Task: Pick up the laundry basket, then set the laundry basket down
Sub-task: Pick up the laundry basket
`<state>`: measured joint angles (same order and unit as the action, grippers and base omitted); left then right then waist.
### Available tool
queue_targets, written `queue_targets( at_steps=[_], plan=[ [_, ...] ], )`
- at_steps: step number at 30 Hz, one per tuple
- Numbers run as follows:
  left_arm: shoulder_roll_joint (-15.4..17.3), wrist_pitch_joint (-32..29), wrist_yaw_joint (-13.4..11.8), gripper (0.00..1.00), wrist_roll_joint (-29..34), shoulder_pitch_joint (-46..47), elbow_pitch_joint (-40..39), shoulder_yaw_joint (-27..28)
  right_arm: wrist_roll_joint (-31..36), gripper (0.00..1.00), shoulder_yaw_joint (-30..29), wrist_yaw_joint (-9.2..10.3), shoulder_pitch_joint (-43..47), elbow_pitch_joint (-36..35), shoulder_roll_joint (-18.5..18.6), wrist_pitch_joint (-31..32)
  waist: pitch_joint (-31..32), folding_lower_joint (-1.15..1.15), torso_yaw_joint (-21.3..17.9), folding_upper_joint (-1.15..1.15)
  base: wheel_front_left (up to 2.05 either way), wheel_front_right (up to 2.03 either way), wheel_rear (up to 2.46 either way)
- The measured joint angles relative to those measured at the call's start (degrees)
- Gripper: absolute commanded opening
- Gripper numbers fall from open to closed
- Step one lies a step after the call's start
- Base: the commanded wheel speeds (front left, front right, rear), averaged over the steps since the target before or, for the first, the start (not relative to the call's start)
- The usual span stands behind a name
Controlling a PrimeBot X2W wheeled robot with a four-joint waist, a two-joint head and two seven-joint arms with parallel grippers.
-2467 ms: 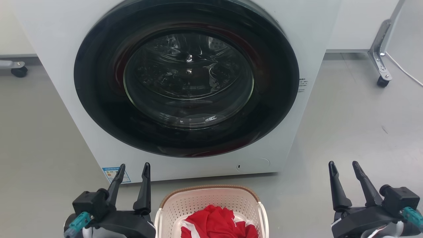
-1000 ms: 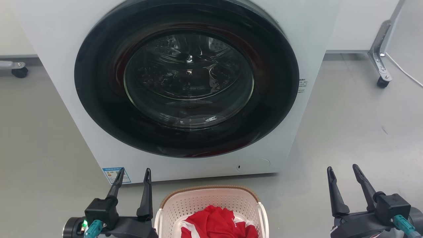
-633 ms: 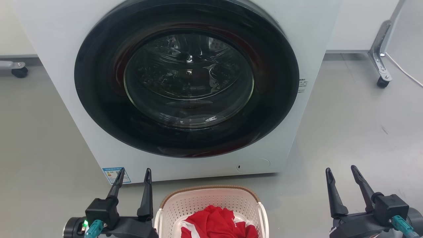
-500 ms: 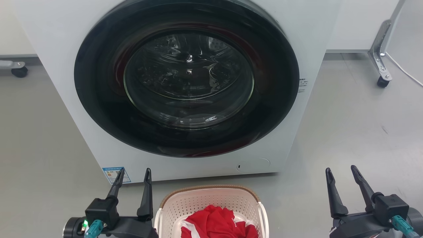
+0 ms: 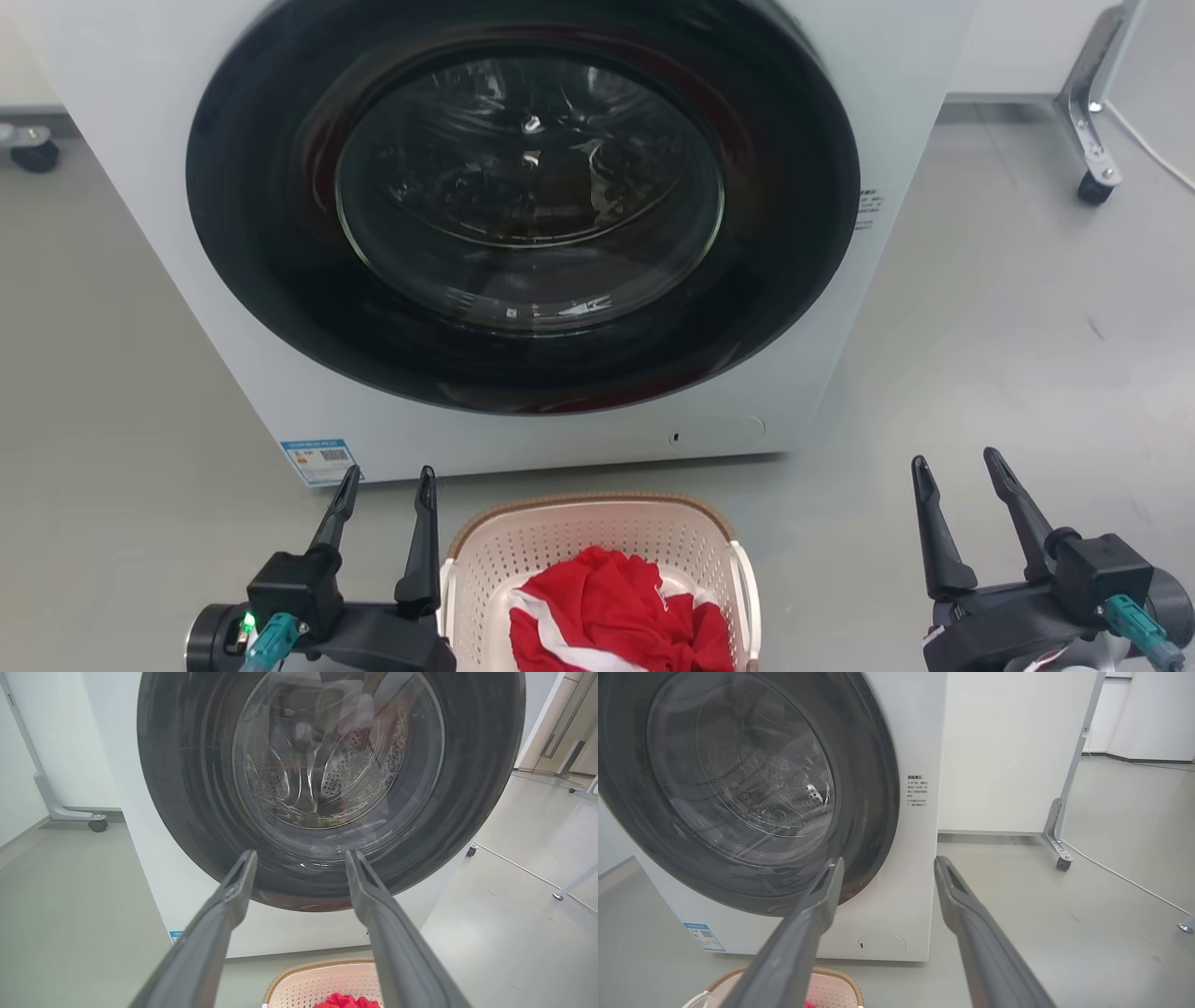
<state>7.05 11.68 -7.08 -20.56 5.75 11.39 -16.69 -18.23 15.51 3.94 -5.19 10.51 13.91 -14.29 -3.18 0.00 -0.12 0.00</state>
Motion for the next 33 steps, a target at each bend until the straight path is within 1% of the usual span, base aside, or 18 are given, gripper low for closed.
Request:
queue_targets(
  at_steps=[4, 9, 11, 15, 17, 19, 20, 25, 33],
  plan=[
    [-0.13, -0.53, 0.01, 1.0, 0.01, 1.08, 0.12, -0.3, 0.0, 1.0, 0.09, -0.42, -0.51, -0.19, -0.09, 0.0, -2.03, 0.0, 0.03, 0.0, 0.0, 0.0, 0.0],
    [-0.69, -1.27, 0.1, 1.0, -0.02, 3.87, 0.66, -0.57, -0.09, 1.0, -0.03, -0.42, -2.05, -0.05, -0.13, 0.04, -5.19, 0.0, 0.16, 0.0, 0.0, 0.0, 0.0],
    [-0.77, -1.59, 0.57, 1.0, -0.02, 5.11, 1.16, -0.79, -0.27, 1.0, -0.03, -0.47, -2.88, 0.31, -0.21, 0.09, -6.61, 0.01, 0.24, 0.0, 0.0, 0.0, 0.0],
    [-0.91, -2.47, 0.64, 1.0, -0.04, 7.25, 2.5, -0.99, -0.48, 1.0, 0.03, -0.69, -4.71, 1.07, -0.52, 0.18, -9.55, 0.01, 0.37, 0.0, 0.0, 0.0, 0.0],
    [-1.07, -2.88, 1.4, 1.0, -0.05, 8.43, 3.35, -1.38, -0.49, 1.0, 0.07, -0.79, -5.39, 1.36, -0.69, 0.37, -11.09, 0.01, 0.42, 0.0, 0.0, 0.0, 0.0],
    [-1.29, -3.11, 1.53, 1.0, -0.1, 9.6, 4.17, -1.48, -0.49, 1.0, 0.16, -0.87, -6.03, 1.88, -0.92, 0.65, -12.64, 0.01, 0.48, 0.0, 0.0, 0.0, 0.0],
    [-1.29, -3.11, 1.53, 1.0, -0.1, 9.6, 4.17, -1.48, -0.49, 1.0, 0.16, -0.87, -6.03, 1.88, -0.92, 0.65, -12.64, 0.01, 0.48, 0.0, 0.0, 0.0, 0.0],
    [-1.68, -4.1, 1.6, 1.0, -0.57, 12.63, 6.82, -1.35, -1.02, 1.0, 0.26, -1.02, -8.43, 3.6, -1.62, 1.14, -16.55, 0.01, 0.6, 0.0, 0.0, 0.0, 0.0],
    [-1.89, -5.23, 2.05, 1.0, -0.98, 18.06, 12.12, -0.64, -1.1, 1.0, 1.11, -1.94, -13.79, 7.1, -2.65, 2.01, -22.94, 0.02, 0.64, 0.01, 0.0, 0.0, 0.0]
  ],
)
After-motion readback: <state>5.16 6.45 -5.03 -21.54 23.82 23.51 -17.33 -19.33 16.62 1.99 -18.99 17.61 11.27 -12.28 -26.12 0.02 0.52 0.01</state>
